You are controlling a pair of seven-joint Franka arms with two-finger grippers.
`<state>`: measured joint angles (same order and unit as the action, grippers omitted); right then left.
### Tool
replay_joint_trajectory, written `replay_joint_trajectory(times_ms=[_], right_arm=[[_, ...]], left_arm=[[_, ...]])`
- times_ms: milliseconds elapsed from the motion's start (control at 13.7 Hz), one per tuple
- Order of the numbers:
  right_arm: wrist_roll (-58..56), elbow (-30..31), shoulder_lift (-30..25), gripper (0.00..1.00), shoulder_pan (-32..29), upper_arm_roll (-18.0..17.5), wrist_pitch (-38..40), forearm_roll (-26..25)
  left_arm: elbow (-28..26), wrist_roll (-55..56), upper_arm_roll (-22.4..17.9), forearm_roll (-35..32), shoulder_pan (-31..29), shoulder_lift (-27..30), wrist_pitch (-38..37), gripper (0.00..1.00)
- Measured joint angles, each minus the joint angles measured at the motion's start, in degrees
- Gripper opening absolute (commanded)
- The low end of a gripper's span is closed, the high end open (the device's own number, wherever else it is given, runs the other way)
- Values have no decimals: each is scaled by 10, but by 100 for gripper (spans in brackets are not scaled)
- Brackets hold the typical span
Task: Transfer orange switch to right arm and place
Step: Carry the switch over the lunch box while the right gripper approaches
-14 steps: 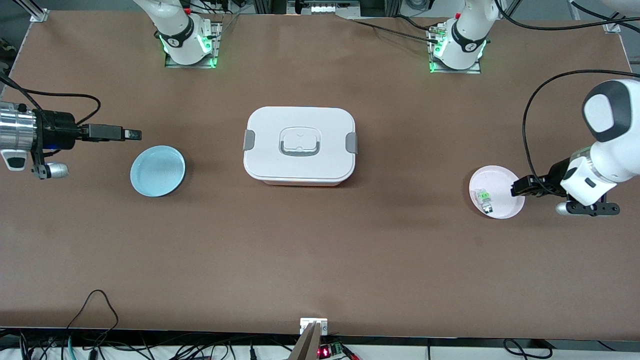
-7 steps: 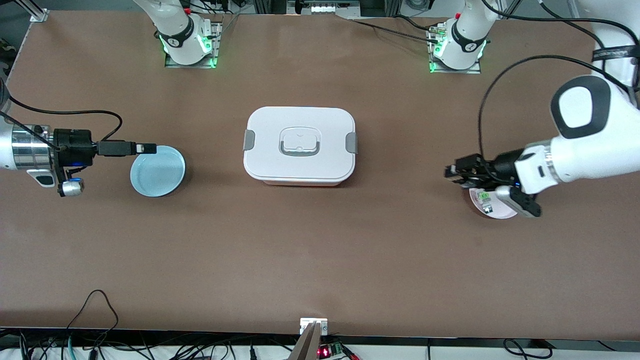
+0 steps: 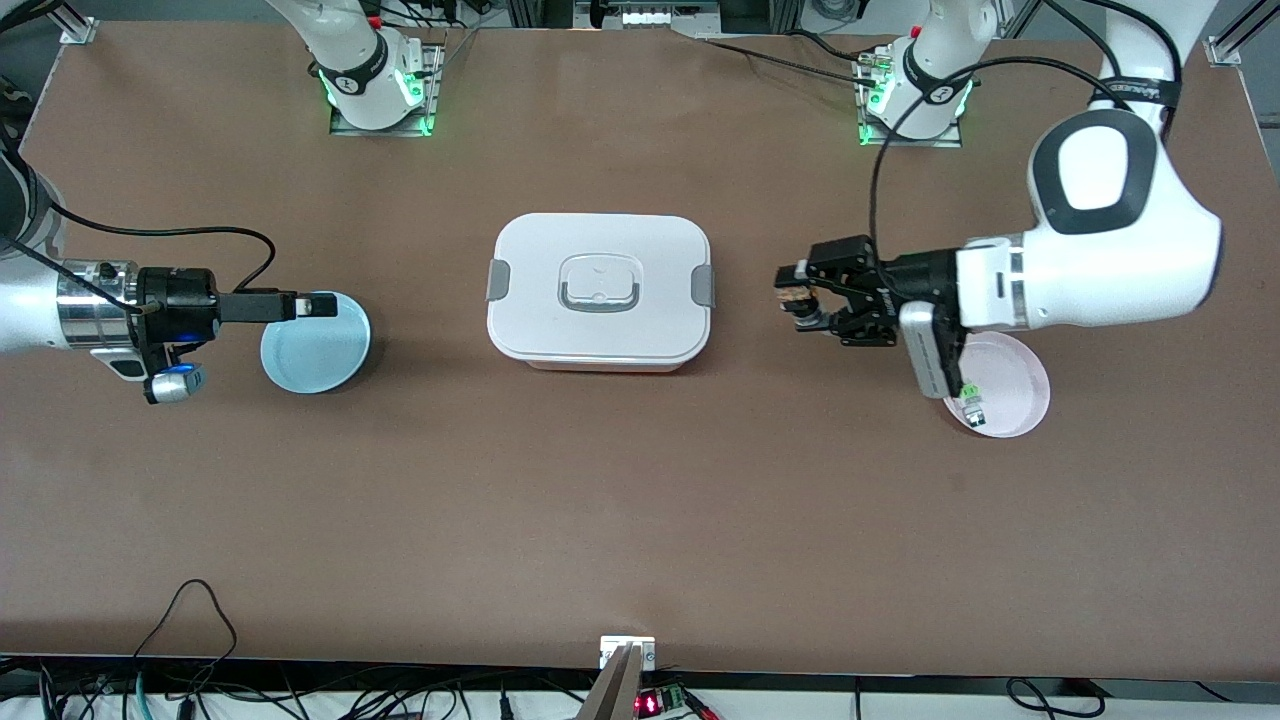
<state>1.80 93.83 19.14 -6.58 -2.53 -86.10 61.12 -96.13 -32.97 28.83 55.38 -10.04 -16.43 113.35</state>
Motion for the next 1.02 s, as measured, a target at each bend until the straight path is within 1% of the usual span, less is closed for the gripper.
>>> replay_joint_trajectory(times_ms=[73, 219, 291, 437, 583, 728, 874, 1020], right_arm=[[2, 8, 0, 100, 0, -1, 0, 19], [3, 30, 0, 100, 1, -2, -1, 56], [3, 37, 0, 100, 1, -5, -1, 63], [3, 44, 0, 100, 3, -10, -4, 70], [4, 46, -1, 100, 7, -17, -17, 84], [9, 46, -7, 100, 9, -38, -46, 92], [14, 46, -11, 100, 15, -61, -72, 94], [18, 47, -10, 100, 27, -69, -86, 95]], left_arm=[[-1, -37, 25, 26, 1, -5, 52, 0], [-4, -139, 85, 95, 14, -29, 192, 0], [-6, -190, 101, 124, 34, -46, 257, 0], [-4, -296, 108, 185, 87, -80, 350, 0], [18, -391, 109, 225, 130, -116, 402, 0], [56, -454, 108, 230, 154, -147, 422, 0], [95, -505, 108, 230, 168, -172, 424, 0], [116, -527, 109, 230, 190, -186, 445, 0]])
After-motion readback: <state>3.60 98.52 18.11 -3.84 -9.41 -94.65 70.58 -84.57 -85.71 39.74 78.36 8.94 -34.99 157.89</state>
